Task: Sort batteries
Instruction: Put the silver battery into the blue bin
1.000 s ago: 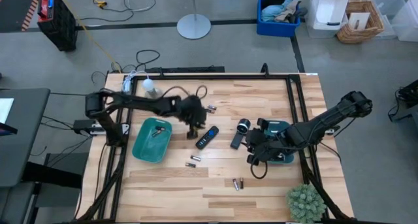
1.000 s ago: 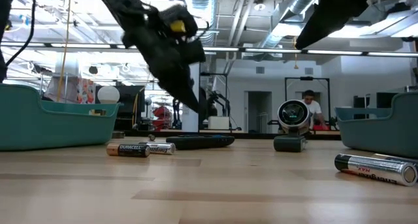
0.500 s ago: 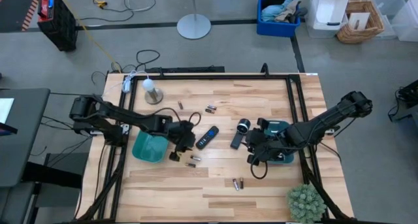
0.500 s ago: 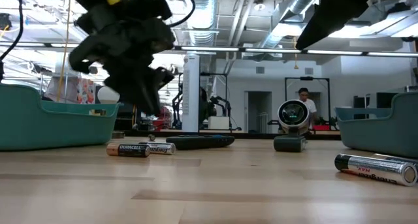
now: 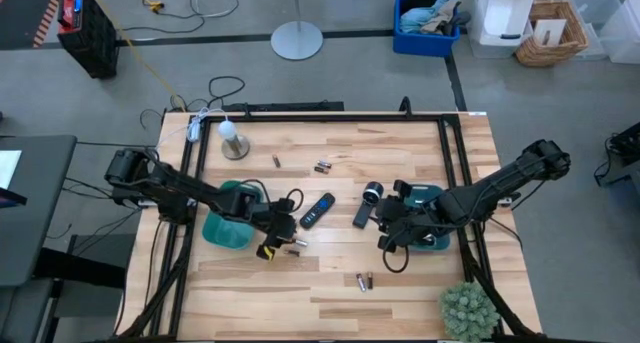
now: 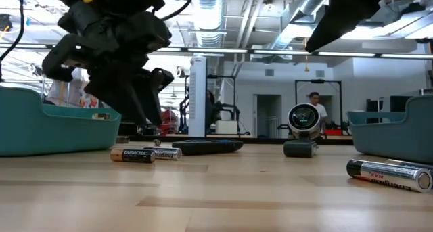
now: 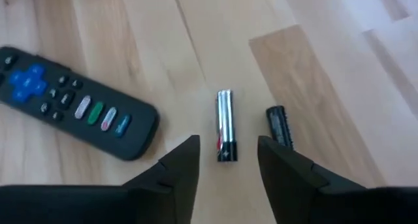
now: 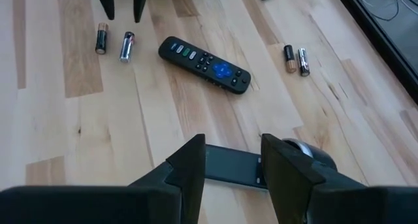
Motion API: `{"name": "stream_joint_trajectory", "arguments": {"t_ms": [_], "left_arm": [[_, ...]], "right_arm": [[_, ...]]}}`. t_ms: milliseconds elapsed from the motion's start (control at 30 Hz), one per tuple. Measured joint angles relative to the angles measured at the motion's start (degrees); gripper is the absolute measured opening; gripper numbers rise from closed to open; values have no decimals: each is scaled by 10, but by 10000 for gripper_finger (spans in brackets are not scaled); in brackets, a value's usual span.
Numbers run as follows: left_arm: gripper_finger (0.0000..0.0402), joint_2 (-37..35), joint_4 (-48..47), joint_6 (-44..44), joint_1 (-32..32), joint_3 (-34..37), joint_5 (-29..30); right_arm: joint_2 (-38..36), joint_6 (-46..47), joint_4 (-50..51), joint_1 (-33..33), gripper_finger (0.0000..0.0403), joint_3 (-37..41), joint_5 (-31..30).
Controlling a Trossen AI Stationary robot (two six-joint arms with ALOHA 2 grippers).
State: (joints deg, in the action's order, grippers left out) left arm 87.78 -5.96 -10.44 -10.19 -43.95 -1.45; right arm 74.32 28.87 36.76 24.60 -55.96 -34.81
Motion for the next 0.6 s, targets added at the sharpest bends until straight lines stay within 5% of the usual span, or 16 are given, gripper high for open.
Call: {"name": "stream_joint_trajectory", "arguments": {"t_ms": [600], "left_arm": [[177, 56, 44, 67, -18, 2, 49]], "right_arm": [[0, 1, -9, 0, 163, 0, 0]]}}
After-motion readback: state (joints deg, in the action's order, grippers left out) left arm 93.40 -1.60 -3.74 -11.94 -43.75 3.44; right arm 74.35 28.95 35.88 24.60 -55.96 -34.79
